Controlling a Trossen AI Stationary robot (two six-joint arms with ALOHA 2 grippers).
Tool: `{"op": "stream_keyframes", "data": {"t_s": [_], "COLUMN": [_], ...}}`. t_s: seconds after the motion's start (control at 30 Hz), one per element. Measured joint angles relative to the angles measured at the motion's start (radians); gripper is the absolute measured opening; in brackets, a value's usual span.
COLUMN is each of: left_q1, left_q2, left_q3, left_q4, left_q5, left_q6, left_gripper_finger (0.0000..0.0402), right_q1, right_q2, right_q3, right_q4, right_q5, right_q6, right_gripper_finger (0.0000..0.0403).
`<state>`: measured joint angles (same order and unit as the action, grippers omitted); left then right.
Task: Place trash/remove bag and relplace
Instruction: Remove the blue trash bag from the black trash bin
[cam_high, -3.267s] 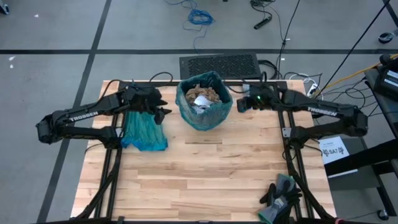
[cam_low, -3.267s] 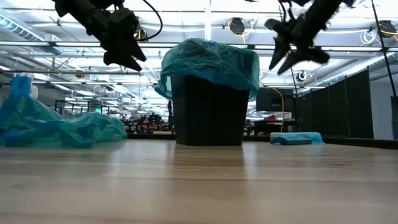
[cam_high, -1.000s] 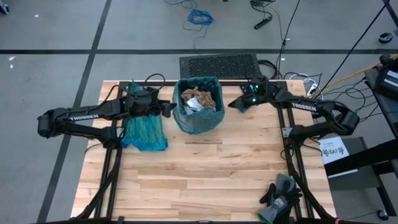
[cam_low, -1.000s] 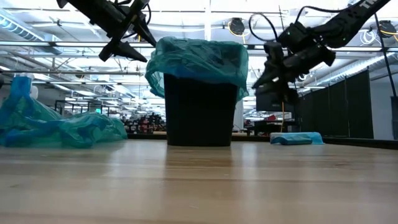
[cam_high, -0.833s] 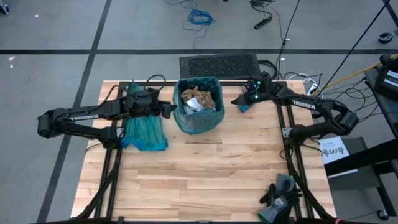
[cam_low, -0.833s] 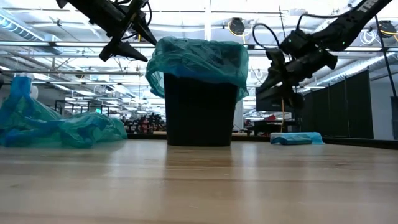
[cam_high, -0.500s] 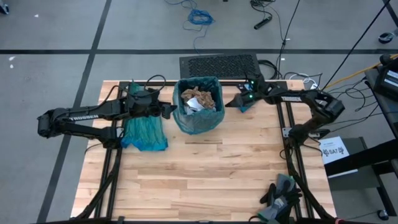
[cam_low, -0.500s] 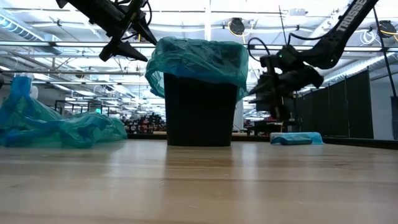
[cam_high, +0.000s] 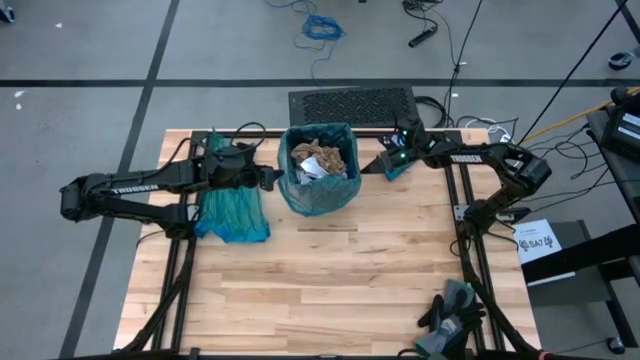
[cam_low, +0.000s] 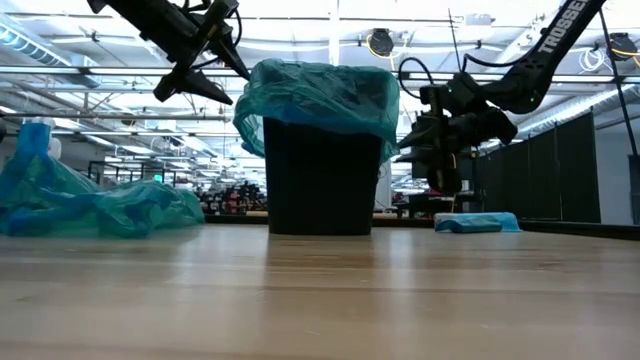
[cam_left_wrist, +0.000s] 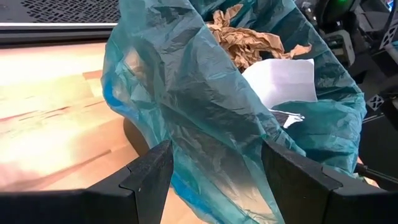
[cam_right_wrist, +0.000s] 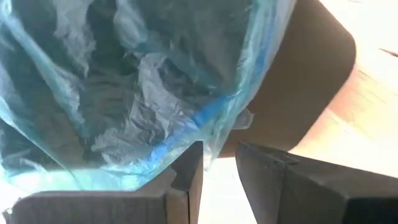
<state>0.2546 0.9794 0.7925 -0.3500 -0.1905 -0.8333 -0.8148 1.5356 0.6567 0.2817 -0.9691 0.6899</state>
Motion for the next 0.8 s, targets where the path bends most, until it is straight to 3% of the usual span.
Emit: {"op": "stream_keyframes", "data": {"t_s": [0.1, 0.27, 0.53, 0.8], "left_q1": [0.000, 0.000, 0.000, 0.000], "left_q2": [0.000, 0.000, 0.000, 0.000], "left_q3": [0.000, 0.000, 0.000, 0.000], "left_q4": [0.000, 0.000, 0.000, 0.000], "left_q5": [-0.010, -0.024, -0.025, -0.028], "left_q6": [0.000, 0.001, 0.001, 0.003], "left_gripper_finger": [0.0244, 0.0244, 0.0244, 0.0244], "right_q1": [0.009, 0.021, 0.002, 0.001], "right_q2": [0.000, 0.000, -0.094, -0.299], "right_q3": [0.000, 0.000, -0.001, 0.000], "right_q4": [0.012, 0.049, -0.034, 0.057], "right_q5": [0.000, -0.002, -0.008, -0.025], "right_q6": [-0.035, -0.039, -0.020, 0.091], "right_gripper_finger": [0.0074, 0.0009, 0.0000, 0.0000]}}
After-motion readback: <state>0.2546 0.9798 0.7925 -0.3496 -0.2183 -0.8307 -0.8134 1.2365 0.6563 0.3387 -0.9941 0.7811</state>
